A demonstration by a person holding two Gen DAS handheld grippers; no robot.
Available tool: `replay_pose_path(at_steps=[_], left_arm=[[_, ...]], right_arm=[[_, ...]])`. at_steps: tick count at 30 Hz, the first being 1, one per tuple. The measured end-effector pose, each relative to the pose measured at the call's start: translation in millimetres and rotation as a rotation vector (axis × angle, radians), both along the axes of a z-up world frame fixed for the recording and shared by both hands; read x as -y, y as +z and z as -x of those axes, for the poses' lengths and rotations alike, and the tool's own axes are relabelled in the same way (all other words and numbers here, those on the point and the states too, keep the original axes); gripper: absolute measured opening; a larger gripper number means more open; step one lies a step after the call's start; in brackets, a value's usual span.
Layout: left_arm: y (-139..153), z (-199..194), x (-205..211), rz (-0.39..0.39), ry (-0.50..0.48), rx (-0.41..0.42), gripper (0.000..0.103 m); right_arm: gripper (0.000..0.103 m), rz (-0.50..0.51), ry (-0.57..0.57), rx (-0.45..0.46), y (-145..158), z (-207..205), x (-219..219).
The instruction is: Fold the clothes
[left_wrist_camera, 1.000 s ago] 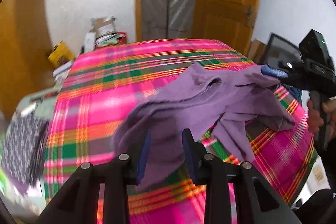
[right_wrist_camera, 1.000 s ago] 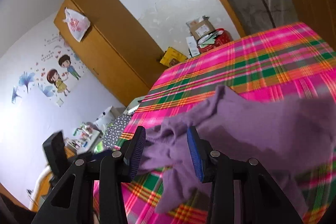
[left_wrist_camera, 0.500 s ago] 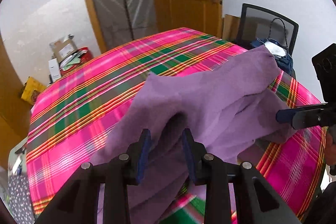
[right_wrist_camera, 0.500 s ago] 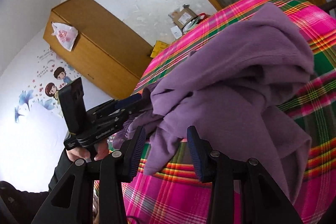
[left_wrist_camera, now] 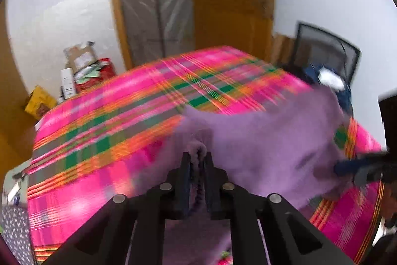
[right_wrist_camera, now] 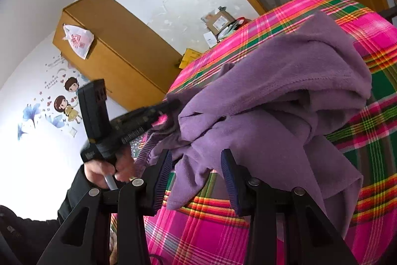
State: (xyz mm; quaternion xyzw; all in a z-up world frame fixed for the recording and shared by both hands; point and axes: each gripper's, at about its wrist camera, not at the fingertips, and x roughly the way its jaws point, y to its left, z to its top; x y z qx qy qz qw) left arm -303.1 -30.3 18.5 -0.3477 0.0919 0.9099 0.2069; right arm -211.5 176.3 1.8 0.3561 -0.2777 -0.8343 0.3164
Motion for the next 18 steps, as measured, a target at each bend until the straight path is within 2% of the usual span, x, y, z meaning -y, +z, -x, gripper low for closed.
replay_pose_path(at_steps=[6, 10, 12, 15, 16, 18], left_arm=[[31.1, 41.5, 73.3, -0.066, 0.208, -0.031, 0.009], [32.1, 74.6, 114.1, -0.049, 0.329, -0.027, 0.009], [25.7, 93.2, 132.2, -0.054, 0.385, -0.001, 0.010], [3.7, 120.8, 150.2, -0.057, 0.447, 0.123, 0.013], [-3.8, 124.3, 154.5, -0.070, 0.455, 0.162, 0.014], [-10.7, 118.8, 158.7, -0.093, 0.446, 0.177, 0.014]], right_arm=[[0.043, 0.000, 0.022, -0.015, 3.2, 2.5, 4.9], [0.043, 0.004, 0.027, -0.007, 0.1, 6.9, 6.9], [0.043, 0.003, 0.029, 0.001, -2.1, 10.1, 8.0], [0.043, 0.000, 0.027, 0.020, -6.4, 14.2, 9.3], [0.043, -0.001, 0.029, 0.022, -6.7, 14.9, 10.1], [0.043, -0.004, 0.033, 0.019, -5.5, 16.5, 11.4]])
